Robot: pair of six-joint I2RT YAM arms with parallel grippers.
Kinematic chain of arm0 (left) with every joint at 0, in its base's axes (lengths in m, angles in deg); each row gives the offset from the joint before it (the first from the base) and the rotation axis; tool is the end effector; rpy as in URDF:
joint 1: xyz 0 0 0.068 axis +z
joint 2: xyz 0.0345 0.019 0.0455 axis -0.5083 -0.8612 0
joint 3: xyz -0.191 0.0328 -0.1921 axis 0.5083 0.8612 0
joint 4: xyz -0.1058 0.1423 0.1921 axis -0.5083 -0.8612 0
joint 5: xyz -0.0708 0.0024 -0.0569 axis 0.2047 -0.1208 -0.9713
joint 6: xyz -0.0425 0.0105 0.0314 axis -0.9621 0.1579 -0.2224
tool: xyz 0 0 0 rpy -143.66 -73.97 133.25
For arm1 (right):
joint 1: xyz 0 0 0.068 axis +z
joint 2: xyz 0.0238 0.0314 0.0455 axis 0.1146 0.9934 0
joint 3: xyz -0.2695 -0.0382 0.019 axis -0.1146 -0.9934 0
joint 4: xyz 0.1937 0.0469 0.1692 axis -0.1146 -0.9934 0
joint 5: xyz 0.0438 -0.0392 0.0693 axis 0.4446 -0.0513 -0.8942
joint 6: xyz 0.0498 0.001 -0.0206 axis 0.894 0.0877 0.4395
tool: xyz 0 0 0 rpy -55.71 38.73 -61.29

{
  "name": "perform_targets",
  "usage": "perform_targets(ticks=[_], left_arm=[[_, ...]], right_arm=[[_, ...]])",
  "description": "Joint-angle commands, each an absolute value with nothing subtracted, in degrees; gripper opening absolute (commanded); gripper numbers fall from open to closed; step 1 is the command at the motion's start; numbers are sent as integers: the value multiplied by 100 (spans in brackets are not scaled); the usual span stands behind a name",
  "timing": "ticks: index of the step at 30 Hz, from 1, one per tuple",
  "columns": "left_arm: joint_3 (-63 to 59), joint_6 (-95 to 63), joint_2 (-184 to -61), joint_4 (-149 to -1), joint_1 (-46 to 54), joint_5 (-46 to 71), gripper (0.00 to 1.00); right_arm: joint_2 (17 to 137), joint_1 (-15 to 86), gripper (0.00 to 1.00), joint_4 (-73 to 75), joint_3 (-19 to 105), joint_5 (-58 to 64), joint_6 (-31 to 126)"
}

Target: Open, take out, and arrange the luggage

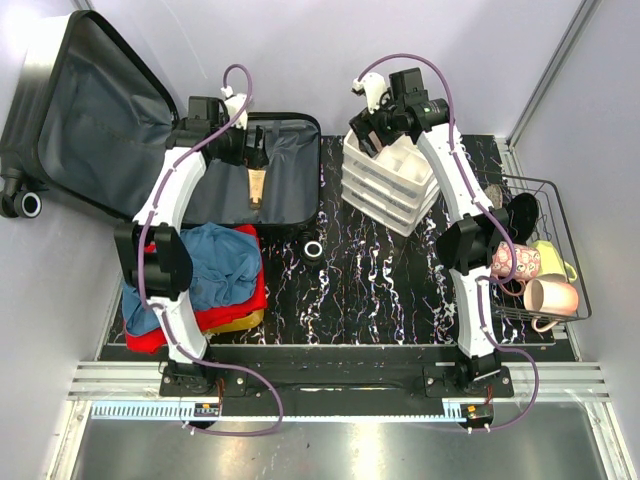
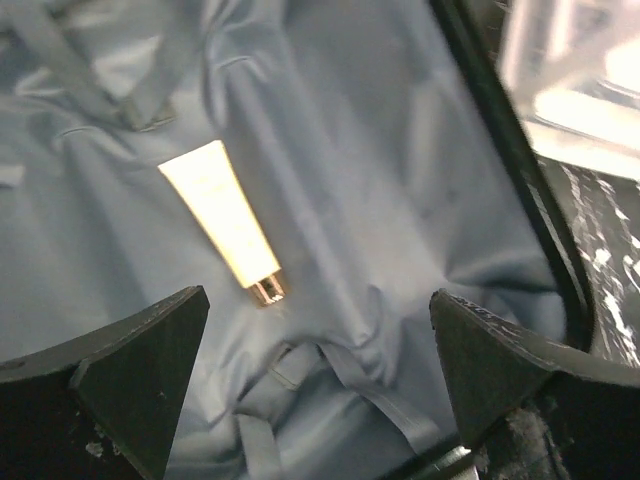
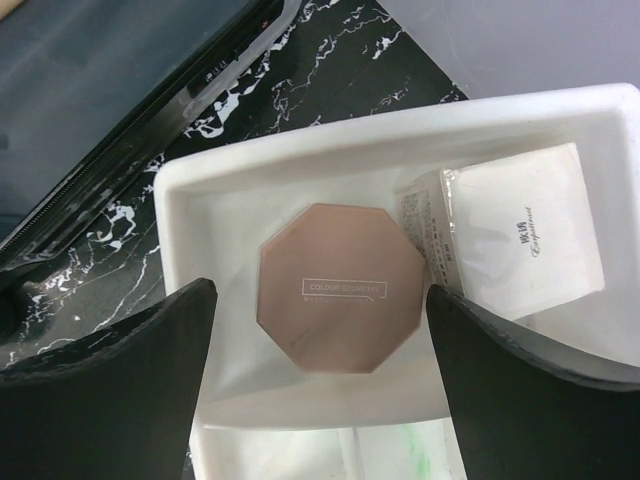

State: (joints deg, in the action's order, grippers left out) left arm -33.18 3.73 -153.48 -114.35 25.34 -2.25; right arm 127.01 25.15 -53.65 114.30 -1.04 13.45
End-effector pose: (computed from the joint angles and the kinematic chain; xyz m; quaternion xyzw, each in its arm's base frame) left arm 0.4223 -0.0525 0.3406 0.1880 0.8753 -0.1692 0.4122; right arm 0.4688 0.1652 0.3667 -0.3894 0.8132 0.0632 0.4279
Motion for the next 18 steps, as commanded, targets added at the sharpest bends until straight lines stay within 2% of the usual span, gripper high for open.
perform_targets(ticks=[1,7,18], left_arm=[[-4227,-216,-16222,-11772,2686,932,99],[-4975,-700,-17147,-12142,2712,1303,98],[-4993,-1087,-18018,-12054,2703,960,82]], right_arm=[[12253,2478,95,-5139,11665,-427,1643],[11902,2495,95,-4954,11525,-525,1766],[11224,2495,100,-4505,10768,-192,2231]])
